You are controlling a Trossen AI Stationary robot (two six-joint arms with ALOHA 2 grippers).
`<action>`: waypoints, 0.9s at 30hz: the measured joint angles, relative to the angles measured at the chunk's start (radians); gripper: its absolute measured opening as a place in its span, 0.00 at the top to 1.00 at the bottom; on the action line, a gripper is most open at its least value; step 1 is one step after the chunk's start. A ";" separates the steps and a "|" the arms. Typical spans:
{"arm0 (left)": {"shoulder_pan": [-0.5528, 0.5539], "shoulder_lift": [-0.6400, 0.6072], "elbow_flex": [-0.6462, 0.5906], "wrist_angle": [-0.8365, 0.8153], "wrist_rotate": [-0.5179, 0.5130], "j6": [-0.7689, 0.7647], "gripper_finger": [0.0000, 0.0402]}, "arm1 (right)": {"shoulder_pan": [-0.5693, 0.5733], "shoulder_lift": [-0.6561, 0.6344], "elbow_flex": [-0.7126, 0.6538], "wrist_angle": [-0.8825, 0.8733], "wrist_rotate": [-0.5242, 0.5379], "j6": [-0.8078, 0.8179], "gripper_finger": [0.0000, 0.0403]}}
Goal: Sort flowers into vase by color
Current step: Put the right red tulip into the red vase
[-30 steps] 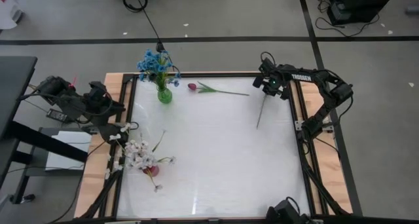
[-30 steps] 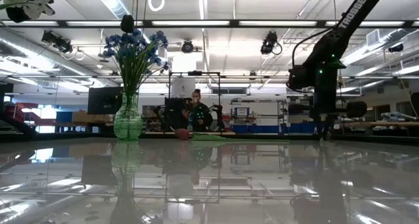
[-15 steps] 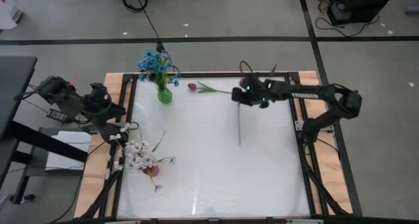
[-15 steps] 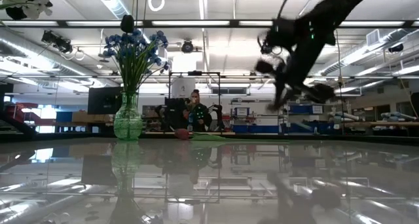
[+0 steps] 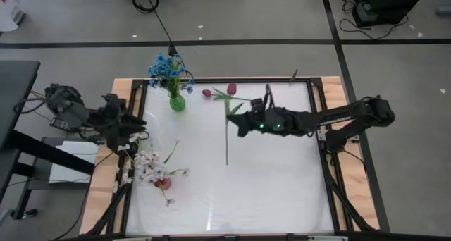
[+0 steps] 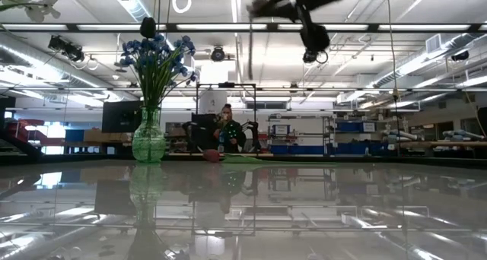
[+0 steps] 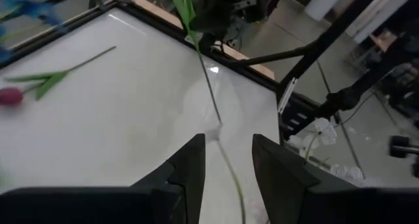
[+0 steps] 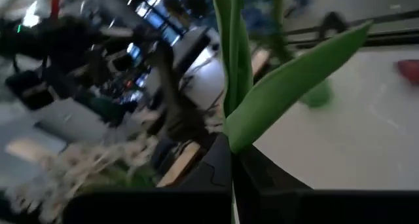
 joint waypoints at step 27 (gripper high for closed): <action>0.053 0.141 0.000 0.380 -0.108 0.403 0.58 | 0.046 0.632 1.101 -0.208 -0.272 -0.631 1.00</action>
